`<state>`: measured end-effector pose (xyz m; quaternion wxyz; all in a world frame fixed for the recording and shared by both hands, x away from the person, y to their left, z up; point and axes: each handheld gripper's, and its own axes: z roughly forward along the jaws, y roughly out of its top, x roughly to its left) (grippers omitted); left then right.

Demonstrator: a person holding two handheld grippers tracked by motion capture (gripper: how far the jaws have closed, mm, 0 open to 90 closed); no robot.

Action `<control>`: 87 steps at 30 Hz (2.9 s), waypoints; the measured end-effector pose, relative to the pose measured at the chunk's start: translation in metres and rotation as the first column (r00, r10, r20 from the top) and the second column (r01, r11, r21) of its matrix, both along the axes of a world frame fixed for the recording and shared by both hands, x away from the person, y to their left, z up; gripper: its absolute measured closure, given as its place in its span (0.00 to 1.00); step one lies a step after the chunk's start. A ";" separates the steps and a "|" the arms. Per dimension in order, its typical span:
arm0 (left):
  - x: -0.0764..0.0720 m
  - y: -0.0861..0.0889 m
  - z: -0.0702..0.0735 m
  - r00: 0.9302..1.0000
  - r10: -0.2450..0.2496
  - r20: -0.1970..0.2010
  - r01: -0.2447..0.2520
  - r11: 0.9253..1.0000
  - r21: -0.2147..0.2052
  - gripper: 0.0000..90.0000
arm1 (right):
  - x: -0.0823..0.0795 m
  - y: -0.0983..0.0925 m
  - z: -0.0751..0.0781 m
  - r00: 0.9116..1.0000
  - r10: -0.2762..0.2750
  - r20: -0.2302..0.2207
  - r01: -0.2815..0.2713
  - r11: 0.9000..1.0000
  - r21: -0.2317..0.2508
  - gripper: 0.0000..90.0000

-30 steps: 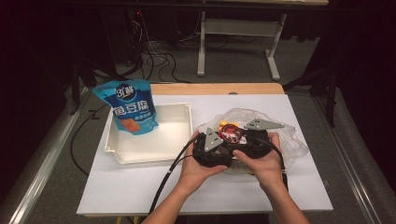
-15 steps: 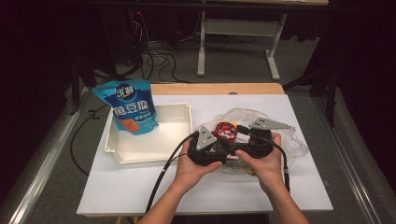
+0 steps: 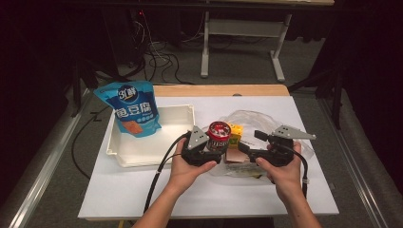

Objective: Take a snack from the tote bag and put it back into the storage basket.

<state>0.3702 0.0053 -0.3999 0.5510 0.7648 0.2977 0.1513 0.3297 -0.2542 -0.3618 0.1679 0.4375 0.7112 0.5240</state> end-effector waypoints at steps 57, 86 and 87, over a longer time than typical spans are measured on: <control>0.031 0.101 -0.035 0.970 0.240 -0.044 -0.243 0.967 -0.079 0.29 | -0.016 -0.056 -0.043 0.993 -0.116 -0.028 0.116 0.993 -0.022 0.21; 0.034 0.107 -0.083 0.948 0.283 -0.142 -0.277 0.959 0.062 0.29 | -0.016 -0.060 -0.046 0.989 -0.145 -0.032 0.144 0.989 -0.031 0.22; 0.035 0.107 -0.083 0.947 0.285 -0.147 -0.278 0.958 0.067 0.29 | -0.016 -0.060 -0.046 0.989 -0.144 -0.029 0.143 0.989 -0.032 0.22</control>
